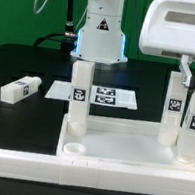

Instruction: Assemble desk

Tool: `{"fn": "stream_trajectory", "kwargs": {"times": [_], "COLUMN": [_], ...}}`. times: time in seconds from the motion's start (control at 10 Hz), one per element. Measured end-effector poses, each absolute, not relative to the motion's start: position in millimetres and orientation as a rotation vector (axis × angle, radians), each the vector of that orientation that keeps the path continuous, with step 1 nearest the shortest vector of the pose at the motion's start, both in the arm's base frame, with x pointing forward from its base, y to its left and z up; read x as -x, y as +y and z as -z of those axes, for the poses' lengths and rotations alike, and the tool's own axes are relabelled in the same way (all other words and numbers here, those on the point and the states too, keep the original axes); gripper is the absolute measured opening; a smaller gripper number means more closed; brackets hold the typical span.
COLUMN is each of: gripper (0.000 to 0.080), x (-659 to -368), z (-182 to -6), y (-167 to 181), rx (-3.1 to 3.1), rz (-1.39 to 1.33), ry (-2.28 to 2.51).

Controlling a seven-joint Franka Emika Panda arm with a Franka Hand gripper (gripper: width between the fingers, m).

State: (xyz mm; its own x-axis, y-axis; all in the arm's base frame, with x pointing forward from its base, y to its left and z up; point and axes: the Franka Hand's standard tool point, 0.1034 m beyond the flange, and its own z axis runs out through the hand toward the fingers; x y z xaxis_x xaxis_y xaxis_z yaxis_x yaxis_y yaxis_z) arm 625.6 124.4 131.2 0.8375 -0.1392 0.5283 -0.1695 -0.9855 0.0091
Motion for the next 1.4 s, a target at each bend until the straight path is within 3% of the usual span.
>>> {"fn": "stream_trajectory", "kwargs": {"times": [1.4], "gripper": [0.0288], "x": [-630.8], "z": [-130.6], "y": [112.1], "rx": [-2.917], "rz": [-0.971], "ry": [-0.139]}}
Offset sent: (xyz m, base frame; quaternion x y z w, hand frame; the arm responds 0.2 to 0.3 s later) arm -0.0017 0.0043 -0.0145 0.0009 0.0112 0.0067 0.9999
